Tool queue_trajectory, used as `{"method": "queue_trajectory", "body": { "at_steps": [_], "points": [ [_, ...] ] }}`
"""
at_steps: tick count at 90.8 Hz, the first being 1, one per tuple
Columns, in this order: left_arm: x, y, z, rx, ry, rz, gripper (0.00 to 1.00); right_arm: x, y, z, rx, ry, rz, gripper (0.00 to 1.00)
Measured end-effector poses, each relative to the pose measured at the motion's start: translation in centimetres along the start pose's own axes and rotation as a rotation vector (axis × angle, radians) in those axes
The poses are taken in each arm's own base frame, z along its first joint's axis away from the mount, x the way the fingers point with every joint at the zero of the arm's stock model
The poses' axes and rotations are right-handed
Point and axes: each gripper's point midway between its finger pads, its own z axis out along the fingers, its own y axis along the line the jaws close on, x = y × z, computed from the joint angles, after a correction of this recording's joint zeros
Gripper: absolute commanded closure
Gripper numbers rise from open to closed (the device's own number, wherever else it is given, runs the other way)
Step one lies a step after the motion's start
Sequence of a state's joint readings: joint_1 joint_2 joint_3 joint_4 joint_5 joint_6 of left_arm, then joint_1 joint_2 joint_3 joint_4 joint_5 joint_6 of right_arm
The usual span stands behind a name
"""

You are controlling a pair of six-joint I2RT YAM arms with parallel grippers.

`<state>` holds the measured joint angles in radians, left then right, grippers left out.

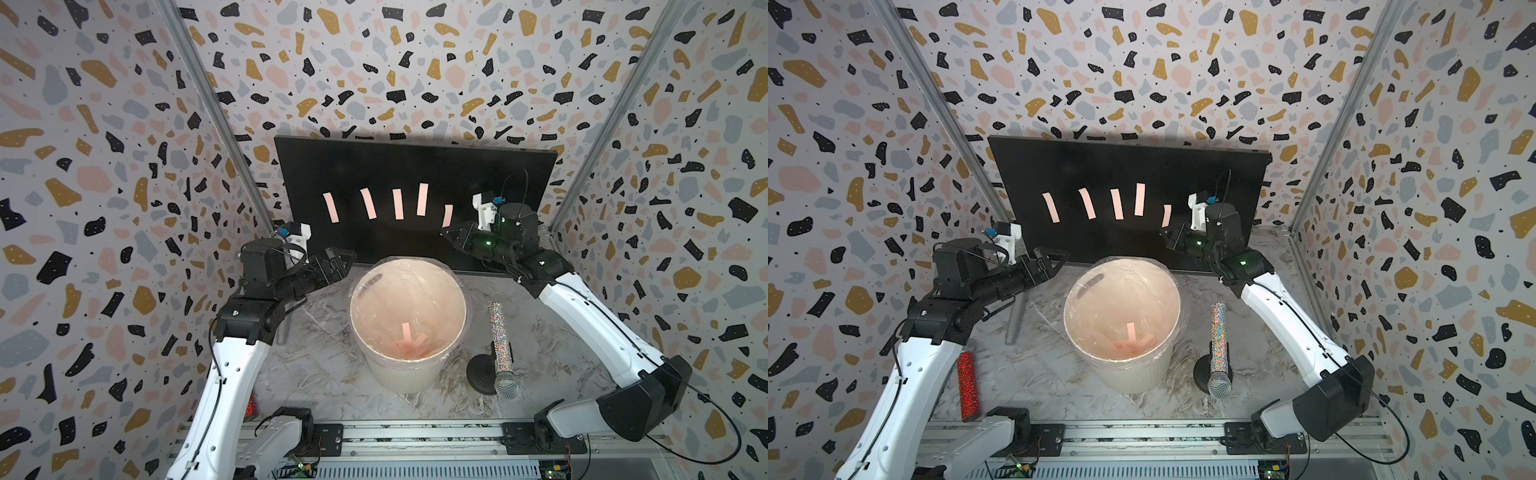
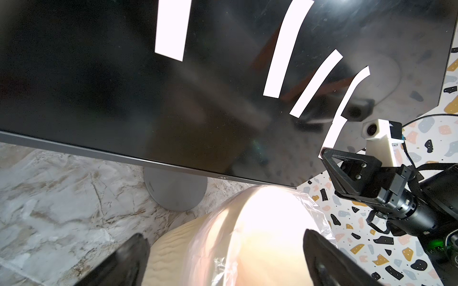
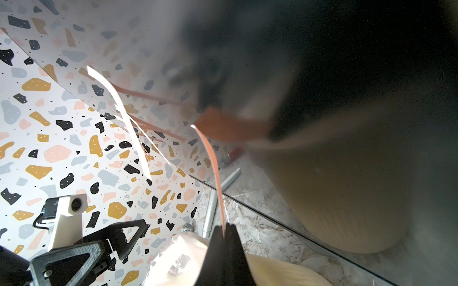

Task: Remove the sticky note from the monitor
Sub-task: Place the sticky note in the trash bin.

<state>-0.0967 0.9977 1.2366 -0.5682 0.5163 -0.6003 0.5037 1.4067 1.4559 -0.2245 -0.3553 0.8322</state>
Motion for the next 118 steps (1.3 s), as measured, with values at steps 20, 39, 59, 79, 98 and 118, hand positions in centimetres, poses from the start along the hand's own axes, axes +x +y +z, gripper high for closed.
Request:
{"method": "queue_trajectory", "body": {
  "at_steps": [20,39,59,79,98,118],
  "points": [
    [0.0,0.0,0.0,0.001,0.000,-0.008,0.00,0.5,1.3,-1.6,-0.047,0.012,0.021,1.00],
    [0.0,0.0,0.0,0.001,0.001,-0.014,0.01,0.6,3.0,-3.1,-0.098,0.012,0.033,1.00],
    [0.0,0.0,0.0,0.002,0.001,-0.014,0.01,1.4,4.3,-3.7,-0.134,0.033,0.029,1.00],
    [0.0,0.0,0.0,0.002,0.001,-0.015,0.00,3.9,5.5,-3.7,-0.164,0.114,0.026,1.00],
    [0.0,0.0,0.0,0.002,0.001,-0.015,0.01,6.3,6.3,-3.7,-0.184,0.194,0.009,1.00],
    [0.0,0.0,0.0,0.002,0.001,-0.017,0.00,9.1,7.1,-3.9,-0.202,0.288,-0.019,1.00]
  ]
}}
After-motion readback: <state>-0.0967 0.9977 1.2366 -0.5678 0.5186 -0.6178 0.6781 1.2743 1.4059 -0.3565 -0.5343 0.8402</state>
